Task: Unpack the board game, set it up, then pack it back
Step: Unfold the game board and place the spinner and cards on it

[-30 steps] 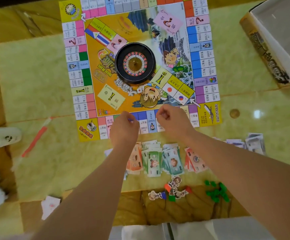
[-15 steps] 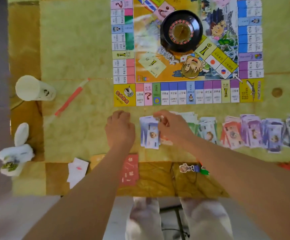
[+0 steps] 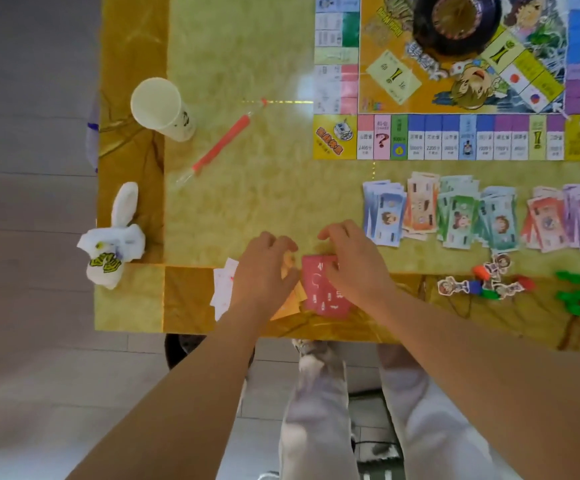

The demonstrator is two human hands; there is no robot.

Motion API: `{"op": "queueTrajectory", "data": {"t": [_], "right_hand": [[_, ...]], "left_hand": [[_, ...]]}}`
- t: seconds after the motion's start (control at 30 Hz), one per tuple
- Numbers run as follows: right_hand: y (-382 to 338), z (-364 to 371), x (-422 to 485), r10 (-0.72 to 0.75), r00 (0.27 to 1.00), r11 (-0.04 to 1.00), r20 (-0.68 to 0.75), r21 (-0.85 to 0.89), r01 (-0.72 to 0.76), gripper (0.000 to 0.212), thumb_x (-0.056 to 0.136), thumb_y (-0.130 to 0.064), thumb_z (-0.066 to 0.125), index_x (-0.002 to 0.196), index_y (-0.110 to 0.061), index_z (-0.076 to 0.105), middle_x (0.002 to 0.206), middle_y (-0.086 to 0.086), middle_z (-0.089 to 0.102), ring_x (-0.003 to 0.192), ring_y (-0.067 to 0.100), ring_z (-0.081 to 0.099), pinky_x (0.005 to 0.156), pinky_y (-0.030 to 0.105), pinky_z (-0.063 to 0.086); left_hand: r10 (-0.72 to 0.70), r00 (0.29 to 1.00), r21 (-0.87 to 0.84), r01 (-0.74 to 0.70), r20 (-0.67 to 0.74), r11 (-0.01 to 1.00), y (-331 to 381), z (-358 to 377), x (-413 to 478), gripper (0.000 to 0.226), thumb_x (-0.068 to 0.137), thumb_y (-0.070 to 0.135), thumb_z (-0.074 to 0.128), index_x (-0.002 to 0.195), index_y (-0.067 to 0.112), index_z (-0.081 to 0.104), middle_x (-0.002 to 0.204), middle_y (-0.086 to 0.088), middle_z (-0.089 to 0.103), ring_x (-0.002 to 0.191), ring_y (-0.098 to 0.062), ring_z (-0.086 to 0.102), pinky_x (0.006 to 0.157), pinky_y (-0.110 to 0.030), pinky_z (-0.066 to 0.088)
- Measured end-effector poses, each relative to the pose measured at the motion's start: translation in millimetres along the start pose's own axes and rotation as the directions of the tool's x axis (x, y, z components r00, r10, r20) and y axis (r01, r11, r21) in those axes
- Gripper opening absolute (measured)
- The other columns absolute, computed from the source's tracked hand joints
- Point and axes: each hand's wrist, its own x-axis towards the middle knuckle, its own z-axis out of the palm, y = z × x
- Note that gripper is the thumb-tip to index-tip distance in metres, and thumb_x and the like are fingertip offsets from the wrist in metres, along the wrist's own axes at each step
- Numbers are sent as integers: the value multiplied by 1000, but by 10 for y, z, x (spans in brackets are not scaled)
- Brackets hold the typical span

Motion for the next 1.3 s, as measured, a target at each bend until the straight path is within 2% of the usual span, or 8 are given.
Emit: {"op": "queueTrajectory", "data": {"t": [0.13,0.23,0.6,0.77,0.9,1.07,1.2,1.3], "right_hand": [[35,189,-201,6,998,975,58,-221,7,72,76,-30,72,139,-17,38,140,8,35,126,28,37,101,38,34],[49,279,-238,18,995,949,102,-316,15,91,71,-42,78,144,-16,30,144,11,30,128,31,34,101,41,35],[-87,294,-136,71,994,895,84,-446,-26,71,73,-39,77,128,-15,38,126,6,41,116,25,39,98,36,32],[-123,313,-153,67,994,917,81,-398,-29,70,73,-33,81,124,-12,38,126,8,40,111,24,45,92,33,40],[-145,347,-196,77,995,924,61,-379,-49,67,75,-32,79,124,-15,38,120,4,54,110,24,54,91,35,38],[-109,323,-182,60,993,907,105,-420,-10,38,84,-33,71,114,-17,54,113,3,61,106,23,57,88,33,41],[-67,298,-156,146,968,961,202,-262,-90,35,80,-32,74,108,-16,60,105,4,64,99,24,61,74,31,46],[14,235,-129,215,943,975,256,3,-223,38,70,-30,80,103,-17,66,95,1,67,92,19,63,74,30,52]], "left_hand": [[75,988,205,-103,138,973,-39,177,-168,42,81,29,68,120,18,54,113,-7,46,104,-25,45,81,-36,42],[32,990,327,-76,137,942,-109,251,-219,48,84,27,66,126,22,44,123,-7,40,110,-26,41,82,-33,38],[-14,997,362,-14,76,932,-220,252,-281,51,86,21,66,129,22,38,128,-8,37,114,-25,38,85,-33,36],[-26,998,363,2,60,932,-209,272,-272,50,83,17,66,126,22,40,126,-7,37,112,-26,39,84,-34,38],[-36,998,371,17,45,929,-206,288,-253,49,82,16,67,123,23,41,125,-6,37,111,-25,39,83,-33,38],[-47,998,379,28,42,925,-180,309,-229,47,82,14,67,121,24,42,123,-6,37,111,-24,39,81,-32,37],[-47,998,365,29,40,931,-195,322,-220,48,81,13,68,120,25,44,123,-5,37,111,-24,39,80,-31,36],[-91,995,219,80,37,972,-187,300,-199,37,83,12,64,117,23,52,120,-5,39,111,-24,40,82,-31,38]]}}
